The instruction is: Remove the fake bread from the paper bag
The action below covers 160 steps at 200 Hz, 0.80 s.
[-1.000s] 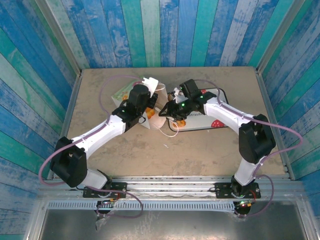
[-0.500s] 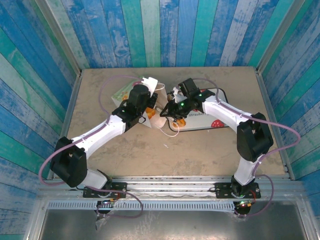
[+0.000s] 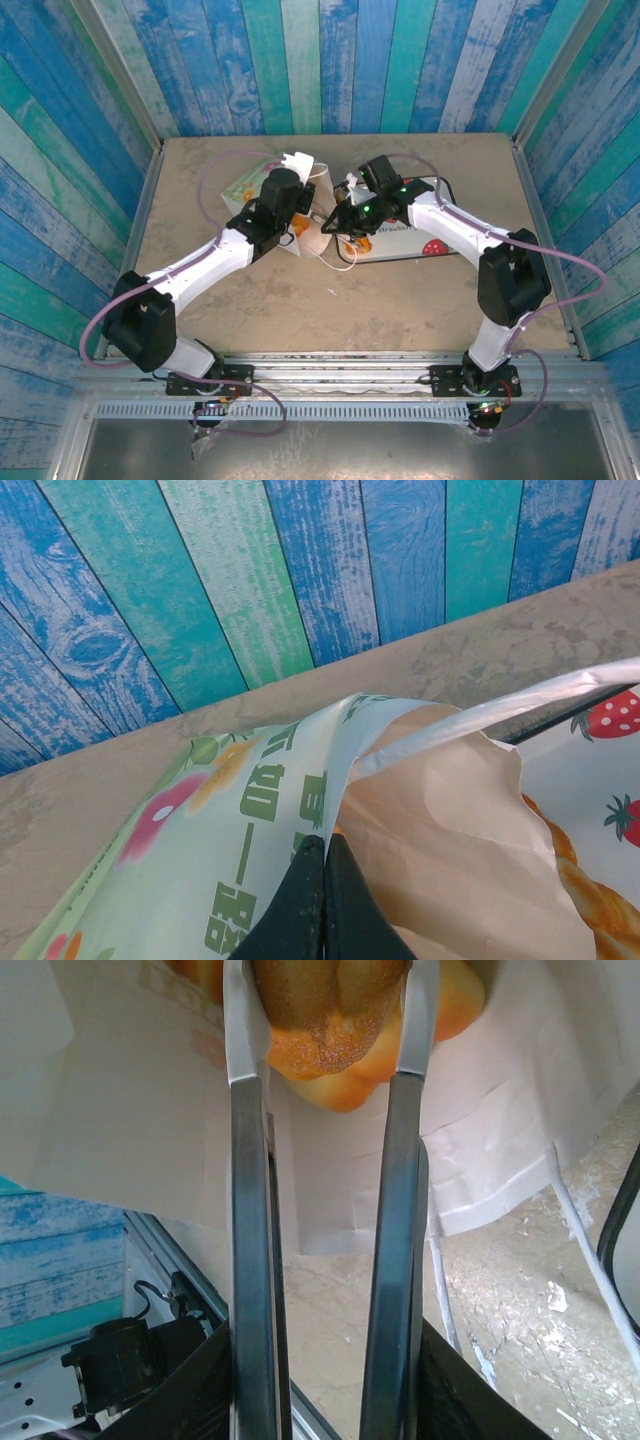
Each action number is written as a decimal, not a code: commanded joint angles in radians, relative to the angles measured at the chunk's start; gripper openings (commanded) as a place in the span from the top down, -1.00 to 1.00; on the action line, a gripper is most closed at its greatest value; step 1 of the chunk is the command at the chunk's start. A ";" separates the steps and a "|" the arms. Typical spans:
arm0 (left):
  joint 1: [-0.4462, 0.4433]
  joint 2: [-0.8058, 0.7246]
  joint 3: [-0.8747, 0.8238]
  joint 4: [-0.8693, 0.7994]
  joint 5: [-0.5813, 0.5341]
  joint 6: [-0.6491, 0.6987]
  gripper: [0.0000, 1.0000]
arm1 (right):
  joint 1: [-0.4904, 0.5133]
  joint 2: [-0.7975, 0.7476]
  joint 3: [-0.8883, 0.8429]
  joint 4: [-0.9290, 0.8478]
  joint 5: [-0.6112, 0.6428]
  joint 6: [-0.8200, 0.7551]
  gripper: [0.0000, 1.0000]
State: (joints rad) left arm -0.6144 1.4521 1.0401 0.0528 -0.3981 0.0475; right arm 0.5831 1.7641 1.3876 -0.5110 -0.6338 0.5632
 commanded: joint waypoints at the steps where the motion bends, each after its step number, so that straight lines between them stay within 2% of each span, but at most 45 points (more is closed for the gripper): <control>1: 0.001 0.043 0.039 0.043 -0.042 -0.025 1.00 | 0.009 -0.065 -0.005 -0.039 0.004 -0.044 0.66; 29: 0.001 0.048 0.049 0.036 -0.053 -0.024 1.00 | 0.042 -0.097 -0.002 -0.083 0.029 -0.076 0.67; 160: 0.037 0.011 0.038 0.033 -0.035 -0.042 1.00 | 0.045 -0.248 -0.019 -0.254 0.136 -0.152 0.67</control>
State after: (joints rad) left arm -0.5880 1.4631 1.0557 0.0528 -0.4244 0.0242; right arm 0.6254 1.5738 1.3632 -0.7258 -0.5209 0.4576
